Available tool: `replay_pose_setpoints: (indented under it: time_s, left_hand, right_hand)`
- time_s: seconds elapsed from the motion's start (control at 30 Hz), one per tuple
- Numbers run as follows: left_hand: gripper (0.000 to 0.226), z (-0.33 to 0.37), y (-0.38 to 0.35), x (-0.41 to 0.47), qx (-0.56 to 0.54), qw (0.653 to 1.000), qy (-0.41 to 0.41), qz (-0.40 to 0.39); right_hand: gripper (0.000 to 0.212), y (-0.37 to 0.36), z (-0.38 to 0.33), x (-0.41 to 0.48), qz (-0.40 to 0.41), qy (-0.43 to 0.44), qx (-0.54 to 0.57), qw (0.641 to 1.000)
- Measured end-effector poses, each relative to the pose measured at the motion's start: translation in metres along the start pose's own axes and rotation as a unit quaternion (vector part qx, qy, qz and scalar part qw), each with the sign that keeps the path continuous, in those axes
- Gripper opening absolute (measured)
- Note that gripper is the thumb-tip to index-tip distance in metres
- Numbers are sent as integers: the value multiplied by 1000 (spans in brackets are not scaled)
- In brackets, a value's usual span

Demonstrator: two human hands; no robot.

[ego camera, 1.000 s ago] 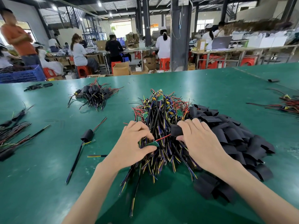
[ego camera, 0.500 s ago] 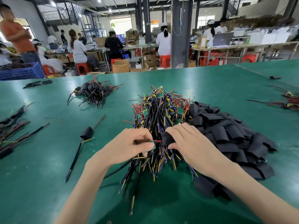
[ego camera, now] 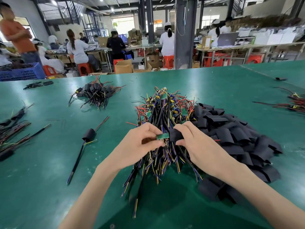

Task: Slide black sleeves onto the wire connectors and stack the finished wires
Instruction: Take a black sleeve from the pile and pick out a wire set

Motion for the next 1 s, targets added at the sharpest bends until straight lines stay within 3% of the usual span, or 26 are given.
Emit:
replay_pose_setpoints:
  time_s: [0.07, 0.33, 0.67, 0.83, 1.0]
  left_hand:
    - [8, -1, 3, 2, 3, 1000, -3, 24]
    - [29, -2, 2, 1, 21, 1000, 13, 10]
    - [20, 3, -5, 0, 66, 993, -18, 97]
    - [18, 1, -6, 1, 84, 995, -1, 49]
    - [14, -2, -6, 1, 12, 996, 38, 81]
  right_hand:
    - [38, -1, 3, 0, 2, -1, 9, 1000]
    - [40, 3, -1, 0, 93, 0, 25, 995]
    - [38, -1, -3, -3, 67, 32, 87, 993]
    - [35, 3, -4, -2, 90, 31, 55, 994]
    - [35, 1, -4, -3, 107, 34, 53, 992]
Point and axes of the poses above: each hand's wrist, its own x-axis towards the middle knuckle, its own y-axis out of the back of the hand, z = x × y, the point moved 3 cm from there along x, towards the middle knuckle, and after that the axes turned 8 degrees about z, right-handed, at the moved point
